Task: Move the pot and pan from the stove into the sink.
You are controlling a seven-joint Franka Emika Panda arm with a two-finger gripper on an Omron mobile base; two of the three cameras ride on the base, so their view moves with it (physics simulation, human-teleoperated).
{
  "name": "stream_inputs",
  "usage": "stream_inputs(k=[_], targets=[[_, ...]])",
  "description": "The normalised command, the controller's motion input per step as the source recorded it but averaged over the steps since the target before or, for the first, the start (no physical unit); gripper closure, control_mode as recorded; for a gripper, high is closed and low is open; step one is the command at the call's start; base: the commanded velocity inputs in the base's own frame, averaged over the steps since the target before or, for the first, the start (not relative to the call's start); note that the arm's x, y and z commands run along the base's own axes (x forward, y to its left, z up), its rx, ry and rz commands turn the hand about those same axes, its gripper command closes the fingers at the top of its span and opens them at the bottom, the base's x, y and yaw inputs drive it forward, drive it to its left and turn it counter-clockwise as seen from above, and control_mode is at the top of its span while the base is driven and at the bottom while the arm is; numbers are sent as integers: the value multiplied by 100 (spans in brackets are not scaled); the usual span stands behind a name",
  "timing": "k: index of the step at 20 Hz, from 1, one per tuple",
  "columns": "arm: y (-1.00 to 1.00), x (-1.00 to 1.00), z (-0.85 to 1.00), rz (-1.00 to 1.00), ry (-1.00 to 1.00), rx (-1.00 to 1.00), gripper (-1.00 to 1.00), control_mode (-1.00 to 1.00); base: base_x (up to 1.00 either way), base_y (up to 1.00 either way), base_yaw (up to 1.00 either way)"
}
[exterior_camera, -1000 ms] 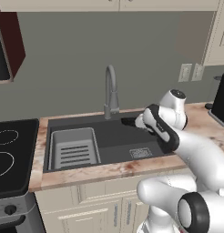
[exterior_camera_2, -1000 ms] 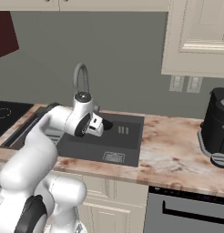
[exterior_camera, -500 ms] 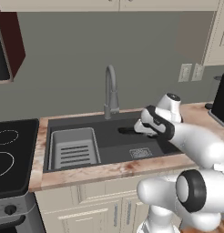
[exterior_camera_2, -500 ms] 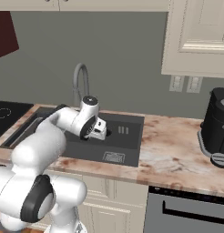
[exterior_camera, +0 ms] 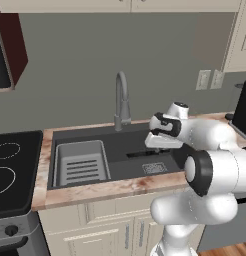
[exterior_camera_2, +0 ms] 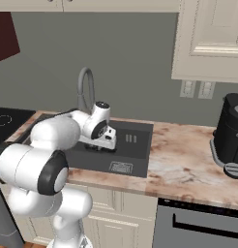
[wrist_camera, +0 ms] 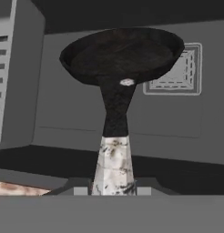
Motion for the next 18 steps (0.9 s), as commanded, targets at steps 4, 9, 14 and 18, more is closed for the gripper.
stream_inputs(k=[4,9,14,18], targets=[[-15,23,-36,8,7,0,100,-100,0,0,0],[-18,16,-34,8,1,0,100,-100,0,0,0],[-8,7,-19,5,-2,0,100,-100,0,0,0],[-4,18,-19,2,-4,0,100,-100,0,0,0]])
